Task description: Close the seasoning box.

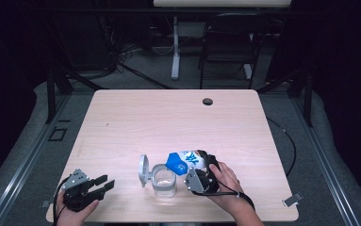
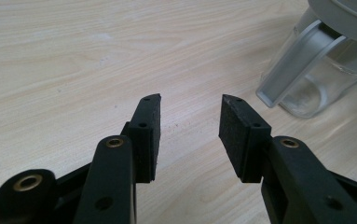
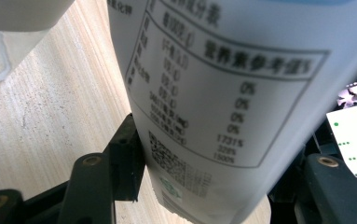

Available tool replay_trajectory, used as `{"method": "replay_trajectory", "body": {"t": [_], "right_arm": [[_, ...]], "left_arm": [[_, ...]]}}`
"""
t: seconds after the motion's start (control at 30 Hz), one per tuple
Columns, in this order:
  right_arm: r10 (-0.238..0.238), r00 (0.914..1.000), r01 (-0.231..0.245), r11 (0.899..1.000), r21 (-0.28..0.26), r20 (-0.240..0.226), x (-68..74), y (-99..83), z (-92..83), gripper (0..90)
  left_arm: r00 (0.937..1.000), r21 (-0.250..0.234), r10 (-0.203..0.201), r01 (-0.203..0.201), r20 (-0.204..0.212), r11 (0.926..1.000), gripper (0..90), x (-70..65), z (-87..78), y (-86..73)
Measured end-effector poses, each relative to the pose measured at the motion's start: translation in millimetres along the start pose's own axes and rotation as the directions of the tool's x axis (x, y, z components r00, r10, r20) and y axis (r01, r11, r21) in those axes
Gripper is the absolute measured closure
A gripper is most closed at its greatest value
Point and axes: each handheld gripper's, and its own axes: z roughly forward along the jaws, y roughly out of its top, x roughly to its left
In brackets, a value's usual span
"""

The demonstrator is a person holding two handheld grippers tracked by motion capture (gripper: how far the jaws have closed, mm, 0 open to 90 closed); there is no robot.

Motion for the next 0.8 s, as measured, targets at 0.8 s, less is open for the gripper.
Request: {"method": "replay_trajectory", "body": {"t": [0.8], "right_arm": [[-0.076,0.9970,0.076,0.997,0.012,0.010,4.8,1.3,1.7,42.3]], "left_arm": [[1.0000,-0.015,0.001,-0.001,-0.007,0.9999,59.3,0.1,-0.2,-0.2]]}}
